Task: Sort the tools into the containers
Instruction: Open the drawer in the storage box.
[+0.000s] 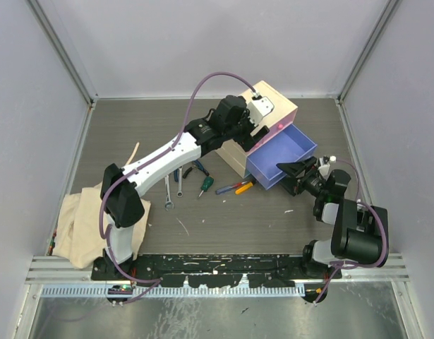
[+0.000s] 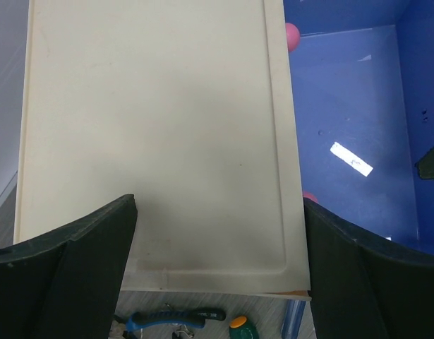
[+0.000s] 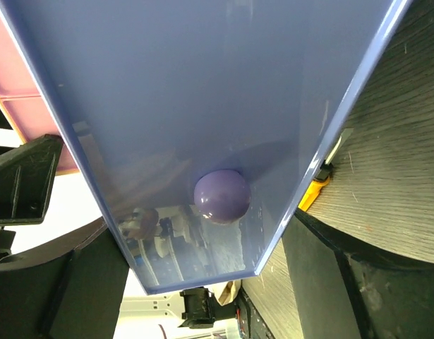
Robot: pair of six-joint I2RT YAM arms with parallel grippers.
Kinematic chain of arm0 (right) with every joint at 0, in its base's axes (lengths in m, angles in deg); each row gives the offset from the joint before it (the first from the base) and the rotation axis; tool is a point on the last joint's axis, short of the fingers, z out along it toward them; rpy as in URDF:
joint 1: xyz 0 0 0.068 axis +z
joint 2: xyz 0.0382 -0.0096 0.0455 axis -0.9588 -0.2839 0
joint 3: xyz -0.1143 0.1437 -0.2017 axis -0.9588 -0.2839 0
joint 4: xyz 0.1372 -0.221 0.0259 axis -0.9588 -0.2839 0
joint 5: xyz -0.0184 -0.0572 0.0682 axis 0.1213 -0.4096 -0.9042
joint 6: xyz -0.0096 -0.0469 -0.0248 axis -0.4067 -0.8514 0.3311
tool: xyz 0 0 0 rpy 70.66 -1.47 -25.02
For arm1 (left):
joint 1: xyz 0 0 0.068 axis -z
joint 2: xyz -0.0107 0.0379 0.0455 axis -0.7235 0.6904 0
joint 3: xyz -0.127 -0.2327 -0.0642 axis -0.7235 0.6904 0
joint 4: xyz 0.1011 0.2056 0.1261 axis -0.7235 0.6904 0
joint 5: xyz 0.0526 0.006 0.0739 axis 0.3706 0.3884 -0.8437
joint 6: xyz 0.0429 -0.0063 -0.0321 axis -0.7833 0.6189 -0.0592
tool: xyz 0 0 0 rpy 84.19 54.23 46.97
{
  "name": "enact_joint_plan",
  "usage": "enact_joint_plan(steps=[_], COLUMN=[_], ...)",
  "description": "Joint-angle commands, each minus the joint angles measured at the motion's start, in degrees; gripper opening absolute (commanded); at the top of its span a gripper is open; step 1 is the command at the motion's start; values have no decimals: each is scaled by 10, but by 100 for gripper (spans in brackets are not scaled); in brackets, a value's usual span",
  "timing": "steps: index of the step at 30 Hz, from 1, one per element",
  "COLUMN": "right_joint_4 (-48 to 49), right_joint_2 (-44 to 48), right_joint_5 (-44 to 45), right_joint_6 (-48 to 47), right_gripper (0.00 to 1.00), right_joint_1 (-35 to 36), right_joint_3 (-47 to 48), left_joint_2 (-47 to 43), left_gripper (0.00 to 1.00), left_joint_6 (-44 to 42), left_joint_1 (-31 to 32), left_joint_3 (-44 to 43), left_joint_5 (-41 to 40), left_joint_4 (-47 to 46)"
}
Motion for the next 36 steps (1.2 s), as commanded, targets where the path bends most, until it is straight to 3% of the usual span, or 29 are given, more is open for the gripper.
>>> enact_joint_plan(steps=[1,8,21,24,28,36], right_joint_4=[-2,-69,-46,-20,-11,-31], right_joint_2=[11,29,30,31,34,50], right_joint_5=[9,5,7,7,2,7], right_joint_6=[-44,-77,-63,-49,-48,-53], right_gripper=[54,54,55,62,83,100], right_joint_1=[-48,-69,-84,-83,-84,-83], right_joint_3=[34,62,70,62,51,32], left_joint_2=[-4,-1,-4,-3,5,10], left_gripper=[88,88,88,88,88,88], left_joint_6=[-22,-22,-21,-18,-11,-11], left_joint_1=[-57,-58,-61,-60,-59,-57], left_joint_3=[26,22,27,22,9,1], left_joint_5=[-100,-103,-94,-85,-75,-78], left_joint_4=[113,116,112,114,122,124])
